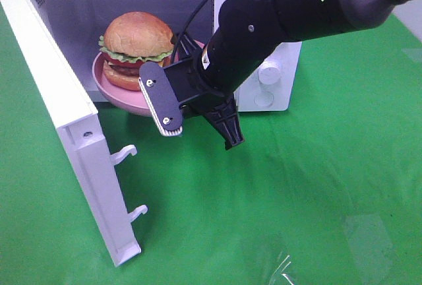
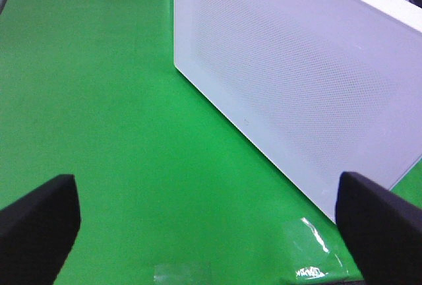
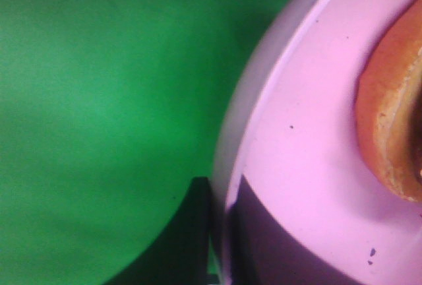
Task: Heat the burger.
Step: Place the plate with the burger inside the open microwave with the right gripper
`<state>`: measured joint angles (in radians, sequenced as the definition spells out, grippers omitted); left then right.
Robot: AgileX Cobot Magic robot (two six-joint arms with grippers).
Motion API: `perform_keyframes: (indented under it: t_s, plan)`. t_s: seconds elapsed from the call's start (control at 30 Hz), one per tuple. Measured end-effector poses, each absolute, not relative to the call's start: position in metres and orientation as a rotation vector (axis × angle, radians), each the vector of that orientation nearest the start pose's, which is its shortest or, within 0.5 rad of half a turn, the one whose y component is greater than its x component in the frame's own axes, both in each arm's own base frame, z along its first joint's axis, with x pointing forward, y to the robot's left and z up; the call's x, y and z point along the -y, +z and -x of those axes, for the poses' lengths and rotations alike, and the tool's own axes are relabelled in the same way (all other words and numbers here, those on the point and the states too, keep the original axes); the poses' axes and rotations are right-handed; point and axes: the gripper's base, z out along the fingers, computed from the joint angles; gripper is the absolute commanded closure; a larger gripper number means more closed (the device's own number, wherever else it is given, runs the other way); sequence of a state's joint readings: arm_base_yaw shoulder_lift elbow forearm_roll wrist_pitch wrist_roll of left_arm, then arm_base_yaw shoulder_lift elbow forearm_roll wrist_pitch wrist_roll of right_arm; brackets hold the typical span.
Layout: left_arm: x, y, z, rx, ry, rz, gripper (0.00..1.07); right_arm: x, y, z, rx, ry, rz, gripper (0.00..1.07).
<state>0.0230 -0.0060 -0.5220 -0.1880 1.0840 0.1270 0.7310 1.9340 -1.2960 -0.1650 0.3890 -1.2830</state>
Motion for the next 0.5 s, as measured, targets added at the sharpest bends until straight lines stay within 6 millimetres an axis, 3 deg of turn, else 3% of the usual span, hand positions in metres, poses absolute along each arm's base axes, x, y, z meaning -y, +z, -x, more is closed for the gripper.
perform_keyframes:
  t_s: [0.5]
  plan:
    - [0.015, 0.283, 0.010, -2.024, -0.130, -0.120, 0.09, -0.291, 0.180, -0.336, -1.267, -0.368, 2.183, 1.07]
